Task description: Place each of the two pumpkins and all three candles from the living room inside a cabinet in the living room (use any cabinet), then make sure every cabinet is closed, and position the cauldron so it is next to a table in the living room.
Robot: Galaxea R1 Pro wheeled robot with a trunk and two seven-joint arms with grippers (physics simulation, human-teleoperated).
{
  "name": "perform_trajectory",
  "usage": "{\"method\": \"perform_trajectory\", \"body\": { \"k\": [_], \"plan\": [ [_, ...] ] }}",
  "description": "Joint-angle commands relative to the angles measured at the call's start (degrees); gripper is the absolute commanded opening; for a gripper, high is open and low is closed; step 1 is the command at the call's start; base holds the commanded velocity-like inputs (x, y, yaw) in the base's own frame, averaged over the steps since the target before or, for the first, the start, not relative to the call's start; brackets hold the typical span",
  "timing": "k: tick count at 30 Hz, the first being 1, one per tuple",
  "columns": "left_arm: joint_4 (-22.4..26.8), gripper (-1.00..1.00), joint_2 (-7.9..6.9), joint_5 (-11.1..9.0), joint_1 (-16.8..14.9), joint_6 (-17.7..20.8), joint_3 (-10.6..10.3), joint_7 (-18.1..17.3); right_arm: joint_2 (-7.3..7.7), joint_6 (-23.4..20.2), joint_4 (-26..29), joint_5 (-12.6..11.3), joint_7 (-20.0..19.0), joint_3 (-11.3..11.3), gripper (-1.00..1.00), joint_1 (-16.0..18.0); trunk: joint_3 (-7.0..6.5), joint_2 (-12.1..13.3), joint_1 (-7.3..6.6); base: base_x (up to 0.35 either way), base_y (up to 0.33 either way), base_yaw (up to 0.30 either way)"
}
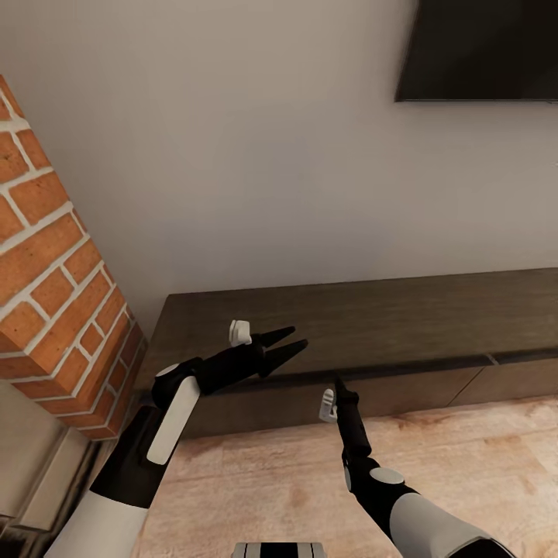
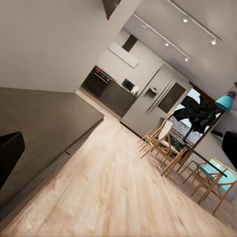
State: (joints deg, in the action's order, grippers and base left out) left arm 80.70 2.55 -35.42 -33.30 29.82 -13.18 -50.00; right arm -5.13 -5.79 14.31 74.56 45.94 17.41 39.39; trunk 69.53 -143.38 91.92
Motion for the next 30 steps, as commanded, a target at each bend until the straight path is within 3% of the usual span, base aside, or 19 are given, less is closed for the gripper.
{"method": "perform_trajectory", "body": {
  "k": [1,19,30],
  "plan": [
    [-0.01,1.00,0.00,0.00,-0.01,-0.02,-0.01,-0.01,0.01,0.36,0.02,-0.20,-0.15,0.01,-1.00,0.07,-0.01,0.01,0.01,-0.002,0.000,0.000],
    [-0.10,1.00,0.09,0.00,0.01,-0.02,-0.01,-0.01,0.47,0.52,0.36,-0.20,-0.17,-0.01,-1.00,0.16,-0.01,0.01,0.01,0.000,0.000,0.000],
    [-0.03,1.00,0.12,0.00,0.00,0.03,-0.01,0.08,0.58,1.75,0.36,-0.03,-0.09,-0.01,-1.00,0.25,-0.01,0.01,0.01,-0.119,0.000,0.000]
  ]
}}
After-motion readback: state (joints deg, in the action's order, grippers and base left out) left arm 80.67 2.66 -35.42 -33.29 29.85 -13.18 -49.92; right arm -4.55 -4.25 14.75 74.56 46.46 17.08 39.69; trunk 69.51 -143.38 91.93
